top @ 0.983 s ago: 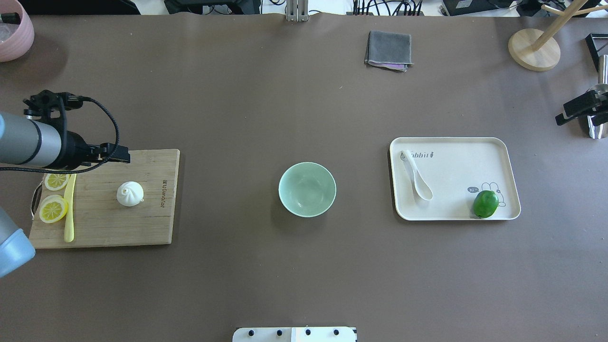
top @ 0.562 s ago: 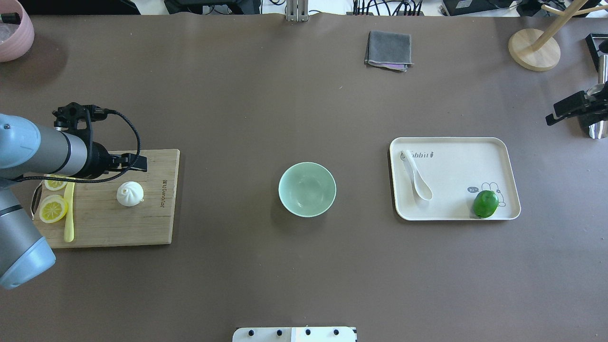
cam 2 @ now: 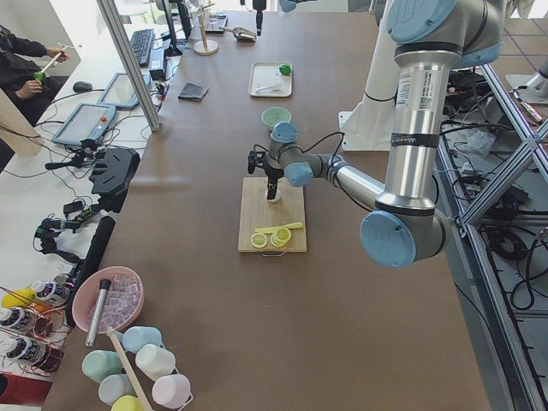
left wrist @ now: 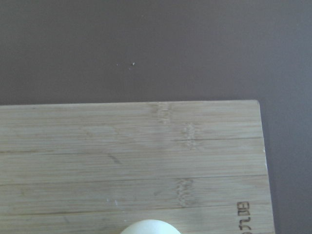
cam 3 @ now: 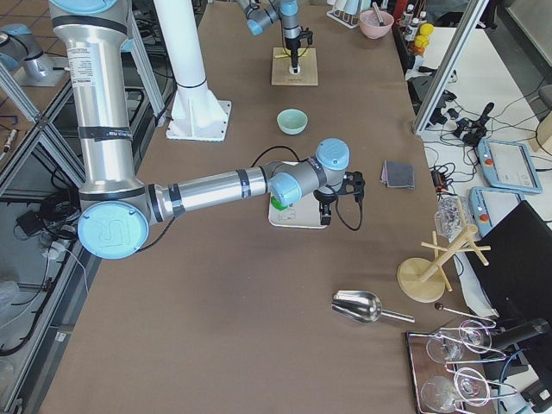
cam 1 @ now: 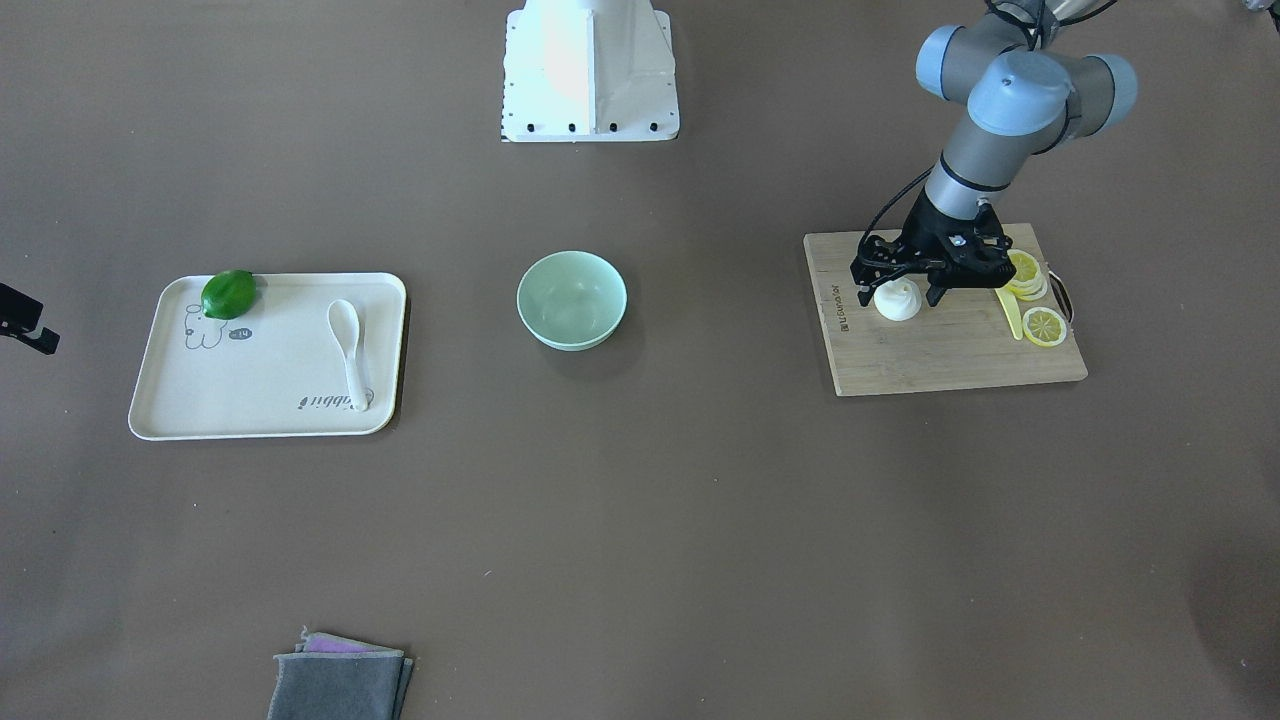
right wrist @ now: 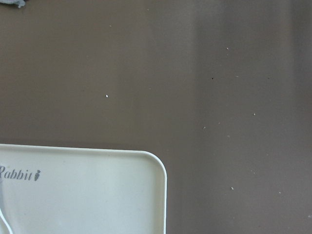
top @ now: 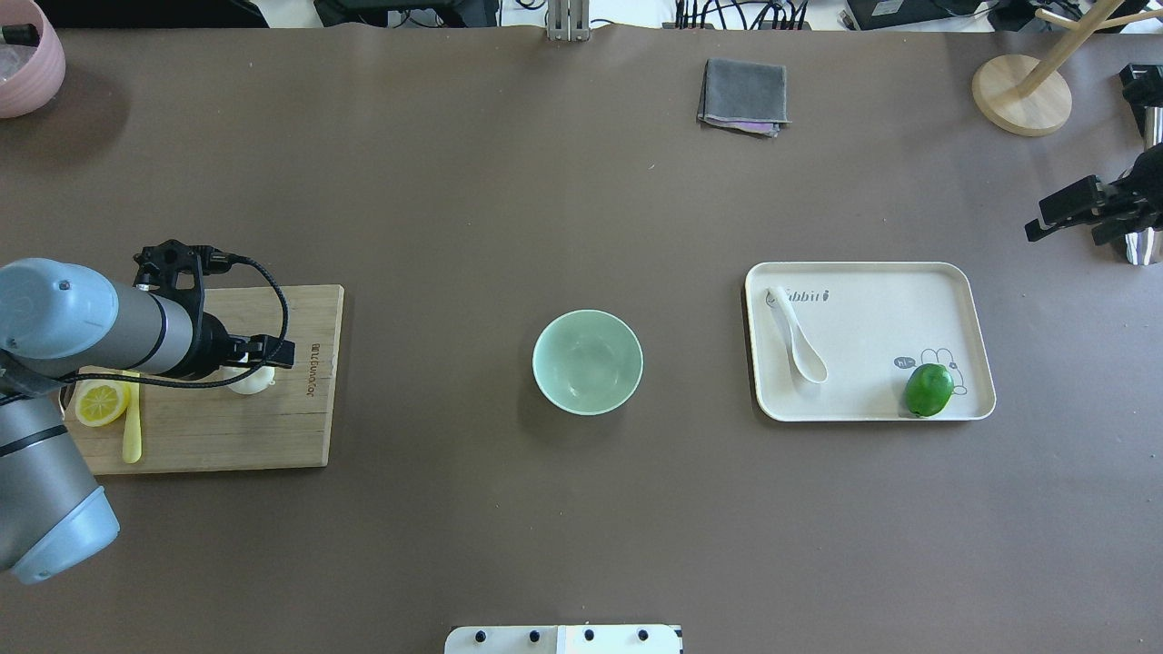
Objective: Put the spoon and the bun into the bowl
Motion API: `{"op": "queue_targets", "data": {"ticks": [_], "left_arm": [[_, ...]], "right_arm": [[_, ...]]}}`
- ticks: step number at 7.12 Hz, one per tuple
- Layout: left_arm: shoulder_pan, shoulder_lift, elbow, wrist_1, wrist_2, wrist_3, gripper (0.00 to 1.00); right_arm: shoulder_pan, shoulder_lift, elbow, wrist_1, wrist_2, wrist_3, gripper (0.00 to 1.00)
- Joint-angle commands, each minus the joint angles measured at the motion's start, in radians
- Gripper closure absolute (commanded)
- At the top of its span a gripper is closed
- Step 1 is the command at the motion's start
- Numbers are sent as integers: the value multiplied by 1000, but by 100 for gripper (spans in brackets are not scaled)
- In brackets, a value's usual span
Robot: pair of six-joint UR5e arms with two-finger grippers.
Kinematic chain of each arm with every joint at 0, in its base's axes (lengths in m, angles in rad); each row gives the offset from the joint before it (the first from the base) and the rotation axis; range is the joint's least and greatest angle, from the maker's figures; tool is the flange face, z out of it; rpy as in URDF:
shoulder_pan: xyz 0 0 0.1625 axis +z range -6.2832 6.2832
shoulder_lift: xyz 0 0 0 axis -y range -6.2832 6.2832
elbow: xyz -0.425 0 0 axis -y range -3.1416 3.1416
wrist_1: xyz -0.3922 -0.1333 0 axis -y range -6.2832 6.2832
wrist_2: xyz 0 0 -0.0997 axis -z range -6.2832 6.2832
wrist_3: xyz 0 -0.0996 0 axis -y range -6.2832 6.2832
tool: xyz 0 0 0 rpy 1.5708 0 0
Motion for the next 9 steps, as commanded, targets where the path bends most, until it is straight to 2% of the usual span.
{"op": "queue_targets", "data": {"ticks": [1, 2, 3, 4, 5, 6, 7, 8, 9], "left_arm": [[5, 23, -9, -4, -8, 8, 6], [5, 26, -9, -4, -5, 6, 30], [7, 27, -9, -5, 0, 3, 60], [7, 18, -4, -5, 3, -3, 66], [5, 17, -23, -7, 0, -5, 94], [-7, 20, -76, -2, -9, 5, 100], [-16, 15, -120, 6, -28, 5, 100], [-36, -20, -115, 7, -44, 3, 100], [-39, -104, -100, 35, -45, -6, 100]], "right_arm": [[-6, 12, -2, 0, -1, 9, 0], [-6, 12, -2, 0, -1, 9, 0], [-6, 12, -5, 0, -1, 9, 0], [-7, 12, -4, 0, -1, 9, 0], [-7, 14, 3, 0, 1, 15, 0], [-7, 40, 7, 0, 2, 62, 0], [-13, 64, 7, -2, 1, 97, 0], [-37, 77, 0, 0, -2, 105, 0], [-70, 101, -4, 0, -34, 140, 0]]}}
